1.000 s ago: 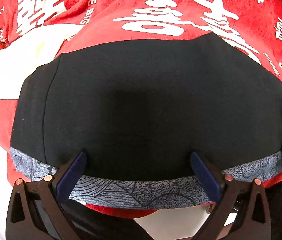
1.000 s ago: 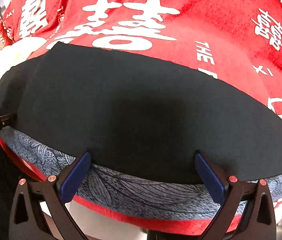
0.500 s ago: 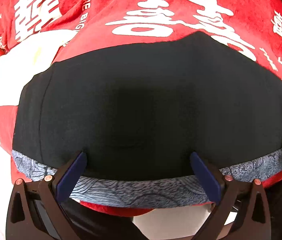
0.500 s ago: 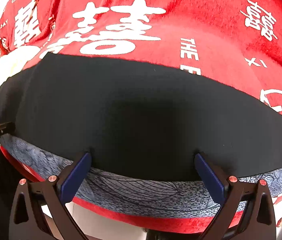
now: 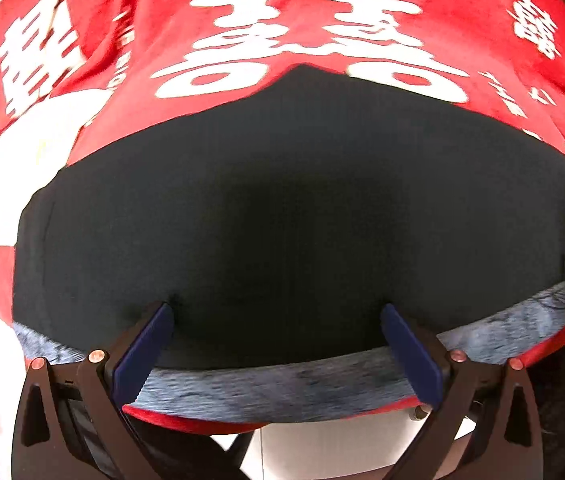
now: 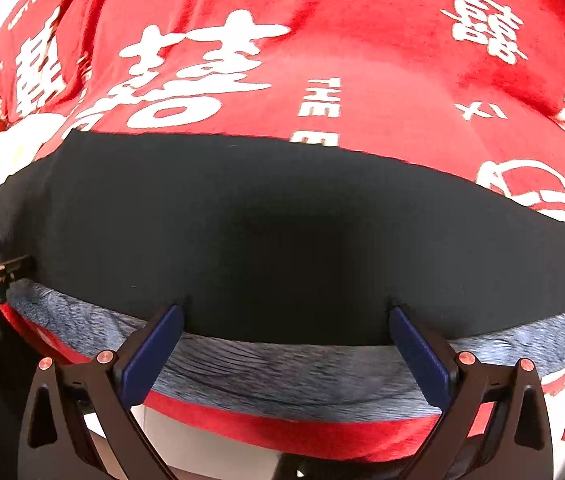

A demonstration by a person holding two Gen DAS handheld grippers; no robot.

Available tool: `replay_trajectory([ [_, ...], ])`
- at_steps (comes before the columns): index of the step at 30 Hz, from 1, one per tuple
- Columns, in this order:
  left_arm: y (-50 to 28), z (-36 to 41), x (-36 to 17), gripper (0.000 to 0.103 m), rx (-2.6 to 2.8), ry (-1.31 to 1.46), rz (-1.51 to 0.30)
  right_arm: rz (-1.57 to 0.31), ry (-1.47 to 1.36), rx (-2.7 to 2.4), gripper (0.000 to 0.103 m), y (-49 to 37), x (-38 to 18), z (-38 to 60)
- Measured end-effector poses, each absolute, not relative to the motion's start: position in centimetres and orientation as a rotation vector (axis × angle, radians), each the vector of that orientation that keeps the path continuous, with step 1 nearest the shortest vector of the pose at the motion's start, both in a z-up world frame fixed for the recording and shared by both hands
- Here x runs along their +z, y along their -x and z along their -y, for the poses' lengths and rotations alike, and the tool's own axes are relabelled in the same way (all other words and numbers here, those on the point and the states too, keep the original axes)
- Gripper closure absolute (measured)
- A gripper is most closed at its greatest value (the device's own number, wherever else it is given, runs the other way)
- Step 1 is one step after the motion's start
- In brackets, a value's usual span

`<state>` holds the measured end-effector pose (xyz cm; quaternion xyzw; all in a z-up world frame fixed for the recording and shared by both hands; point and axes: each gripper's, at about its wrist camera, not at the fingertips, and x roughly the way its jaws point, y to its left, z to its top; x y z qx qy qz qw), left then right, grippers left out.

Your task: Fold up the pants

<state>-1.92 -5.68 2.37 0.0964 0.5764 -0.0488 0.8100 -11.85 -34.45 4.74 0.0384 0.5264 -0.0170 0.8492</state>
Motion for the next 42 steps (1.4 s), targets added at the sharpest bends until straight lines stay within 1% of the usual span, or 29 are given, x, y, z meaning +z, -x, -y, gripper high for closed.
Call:
replay_trajectory([
  [4,1.9,10.4,2.7,0.0,-0.194,-0.26,-1.225,-1.093,-0.122,-0.089,0.0,13.1,5.3,37.9],
  [9,2.5,16.5,2.8,0.0,-0.311,-0.35,-1.204,-1.081,-0.223,-0.219,0.0,16.2,5.3,44.9],
  [14,3.0,22.5,3.5,0.0,-0.414,-0.42,-1.166,-1.046,-0.398,-0.361,0.0,21.1,4.9,52.8],
  [19,2.7,26.4,3.1,0.0,-0.462,-0.44,-1.184,-1.024,-0.57,-0.319,0.0,24.1,3.3,56.8],
  [23,2.8,27.8,2.4,0.0,-0.464,-0.46,-1.195,-0.992,-0.721,-0.189,0.0,24.1,1.2,57.2],
  [27,2.7,28.4,2.1,0.0,-0.448,-0.465,-1.206,-0.98,-0.723,-0.115,0.0,21.6,-0.1,56.3],
  [32,2.3,28.5,2.0,0.0,-0.435,-0.467,-1.214,-0.961,-0.66,-0.096,0.0,17.5,0.0,55.9],
  [34,2.2,28.4,2.0,0.0,-0.435,-0.466,-1.213,-0.955,-0.66,-0.103,0.0,17.0,-0.1,56.2],
  [39,2.1,28.4,1.7,0.0,-0.444,-0.437,-1.231,-0.926,-0.76,-0.121,0.0,18.2,-1.2,57.6],
  [42,2.3,29.1,1.8,0.0,-0.465,-0.44,-1.226,-0.928,-0.743,-0.131,0.013,18.2,-1.1,57.5],
])
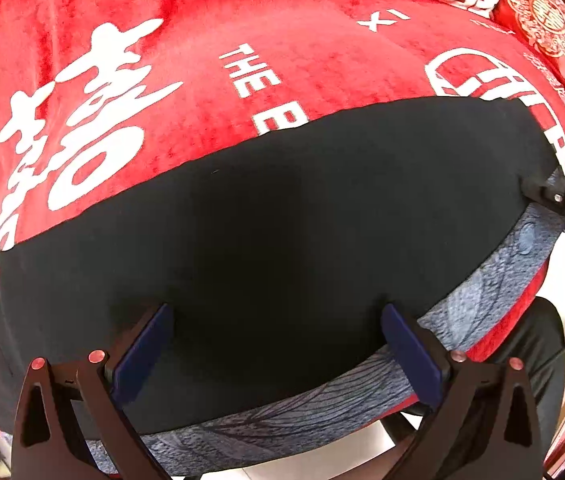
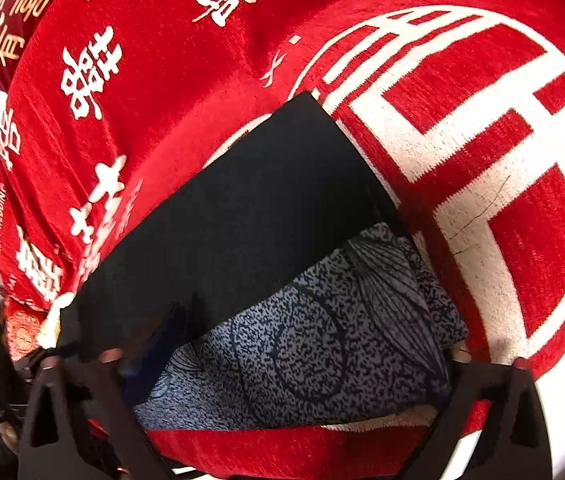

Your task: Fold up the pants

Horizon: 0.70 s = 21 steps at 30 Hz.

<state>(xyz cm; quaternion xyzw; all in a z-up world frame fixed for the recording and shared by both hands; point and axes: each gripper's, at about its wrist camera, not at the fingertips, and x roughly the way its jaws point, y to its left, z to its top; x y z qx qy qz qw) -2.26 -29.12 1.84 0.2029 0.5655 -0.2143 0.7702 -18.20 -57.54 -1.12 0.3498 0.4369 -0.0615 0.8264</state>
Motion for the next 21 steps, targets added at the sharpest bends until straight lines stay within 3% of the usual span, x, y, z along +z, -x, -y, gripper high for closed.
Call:
replay_trajectory([
  [3,2.6,30.2,2.1,0.0,-0.489,-0.444,-1.211,-0.89,-0.725,-0.123,0.031,18.3,-0.2,57.6],
  [15,2.8,33.7,1.2,0.0,-0.548,-0.493,-1.198,-0.885,-0.691,-0.099,0.032,16.0,-0.1,58.3],
  [18,2.9,33.8,1.1,0.0,-0.545,-0.497,-1.19,-0.89,-0.618,-0.078,0.051,15.3,1.0,57.4],
  [21,3.0,33.7,1.1,0.0,-0.542,-0.493,-1.185,-0.905,-0.602,-0.076,0.061,15.2,1.0,57.5],
])
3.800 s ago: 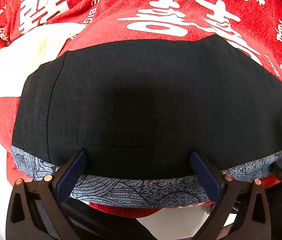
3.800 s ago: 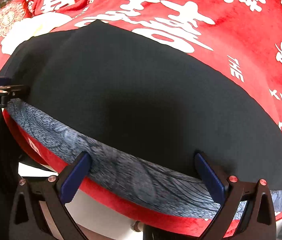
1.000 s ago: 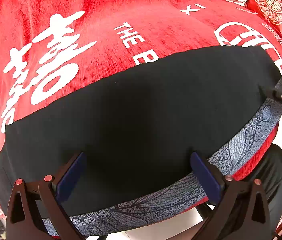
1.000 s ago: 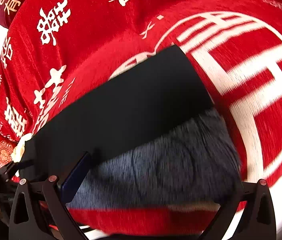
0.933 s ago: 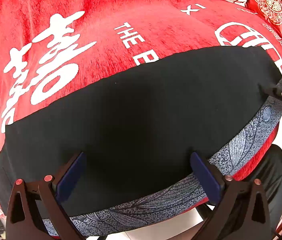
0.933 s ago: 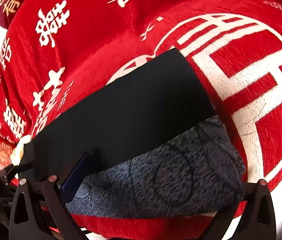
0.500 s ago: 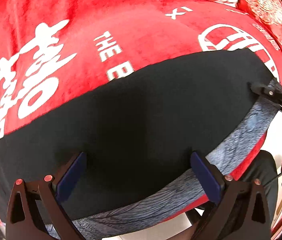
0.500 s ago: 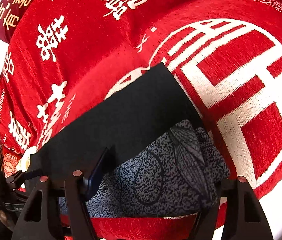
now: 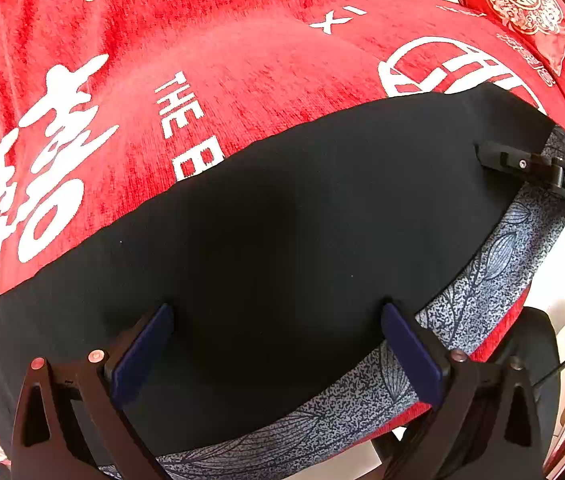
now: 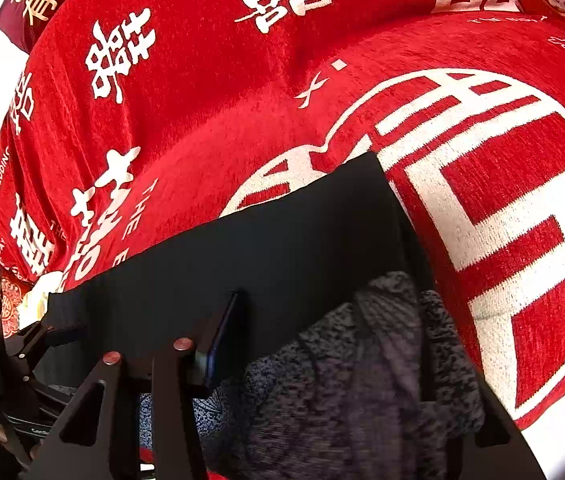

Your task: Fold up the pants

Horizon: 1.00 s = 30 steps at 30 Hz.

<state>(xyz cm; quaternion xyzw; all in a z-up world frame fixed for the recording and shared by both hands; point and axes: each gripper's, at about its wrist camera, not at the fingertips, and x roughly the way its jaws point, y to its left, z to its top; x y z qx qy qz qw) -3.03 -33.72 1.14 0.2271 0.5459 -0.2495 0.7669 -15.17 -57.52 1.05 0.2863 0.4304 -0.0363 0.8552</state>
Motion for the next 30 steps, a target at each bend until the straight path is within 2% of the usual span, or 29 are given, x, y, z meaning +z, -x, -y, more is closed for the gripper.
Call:
replay_trajectory([
  [3,3.2,33.7,1.1,0.0,-0.542,-0.49,-1.182,-0.895,-0.615,-0.078,0.075,15.4,1.6,57.8],
  [6,3.2,33.6,1.1,0.0,-0.542,-0.481,-1.187,-0.876,-0.573,-0.071,0.084,15.6,3.1,57.1],
  [13,2.2,32.5,1.7,0.0,-0.543,-0.408,-1.237,-0.796,-0.416,-0.045,0.085,16.2,8.5,53.4],
  [20,-0.2,25.9,3.2,0.0,-0.463,-0.257,-1.266,-0.708,-0.193,0.033,0.085,16.0,14.6,45.7],
  [26,-2.0,18.6,1.3,0.0,-0.308,-0.216,-1.335,-0.688,-0.047,0.156,0.085,14.2,16.8,37.1],
  [30,-1.3,18.6,1.4,0.0,-0.314,-0.284,-1.298,-0.7,-0.013,0.206,0.085,12.9,16.3,33.3],
])
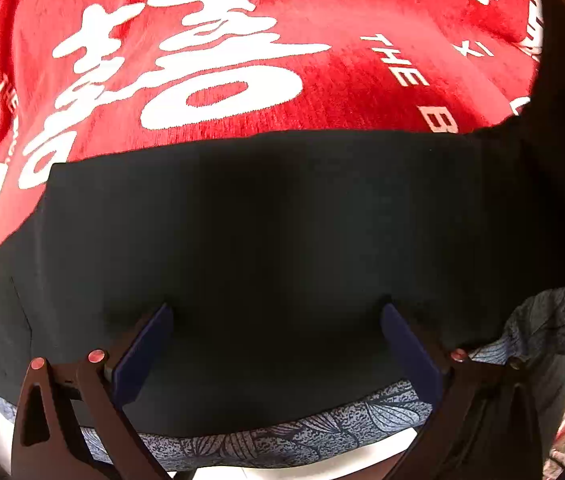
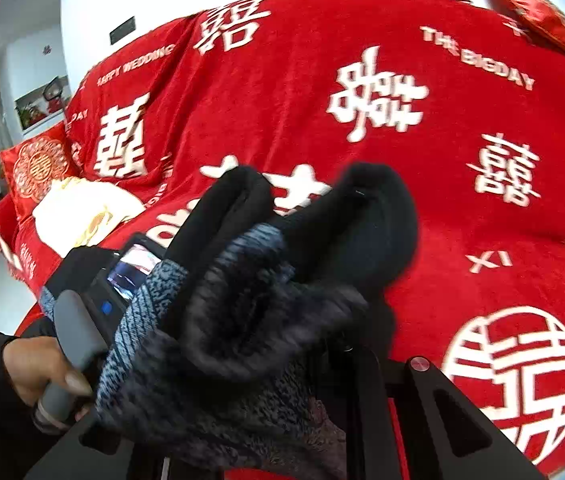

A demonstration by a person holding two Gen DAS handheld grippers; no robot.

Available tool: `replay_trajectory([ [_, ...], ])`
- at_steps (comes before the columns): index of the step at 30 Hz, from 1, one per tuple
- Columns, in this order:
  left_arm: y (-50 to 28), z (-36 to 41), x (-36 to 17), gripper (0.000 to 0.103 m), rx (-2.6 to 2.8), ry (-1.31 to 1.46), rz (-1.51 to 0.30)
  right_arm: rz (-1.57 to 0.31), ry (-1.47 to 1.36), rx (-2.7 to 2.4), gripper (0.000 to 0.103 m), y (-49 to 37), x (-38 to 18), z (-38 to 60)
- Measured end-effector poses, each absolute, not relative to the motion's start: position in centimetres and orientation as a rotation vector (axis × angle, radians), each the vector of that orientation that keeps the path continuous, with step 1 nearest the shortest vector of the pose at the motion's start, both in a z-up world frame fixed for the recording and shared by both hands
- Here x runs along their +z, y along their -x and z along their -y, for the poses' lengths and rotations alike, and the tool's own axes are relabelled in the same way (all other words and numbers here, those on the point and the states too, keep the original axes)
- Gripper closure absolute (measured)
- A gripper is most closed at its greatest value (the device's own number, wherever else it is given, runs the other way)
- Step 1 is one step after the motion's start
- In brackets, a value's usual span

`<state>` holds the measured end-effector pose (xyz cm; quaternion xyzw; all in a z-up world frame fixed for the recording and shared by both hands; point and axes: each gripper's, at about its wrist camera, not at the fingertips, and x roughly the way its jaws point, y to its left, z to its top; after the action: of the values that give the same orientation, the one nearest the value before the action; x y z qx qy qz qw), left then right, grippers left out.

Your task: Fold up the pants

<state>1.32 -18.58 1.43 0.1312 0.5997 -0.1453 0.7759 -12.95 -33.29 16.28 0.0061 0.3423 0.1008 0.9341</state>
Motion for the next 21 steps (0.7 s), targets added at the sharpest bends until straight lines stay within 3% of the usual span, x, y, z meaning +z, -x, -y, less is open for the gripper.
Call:
replay_trajectory([
  [5,-1.4,15.6,2.8,0.0,-0.28,-0.185,-1.289,-0.73,-0.024,0.236,0.085,12.1,15.4,30.6],
  [13,-2.5,3.5,4.2,0.0,-0.129,0.006,-1.282,-0.772,-0.005,0.304,0.085,10.8,13.3,24.5],
  [21,-3.3,-4.3,4.5,0.0,-0.02,0.147,-1.283,-0.89,0.184,0.293,0.085,7.5,6.9,15.6],
])
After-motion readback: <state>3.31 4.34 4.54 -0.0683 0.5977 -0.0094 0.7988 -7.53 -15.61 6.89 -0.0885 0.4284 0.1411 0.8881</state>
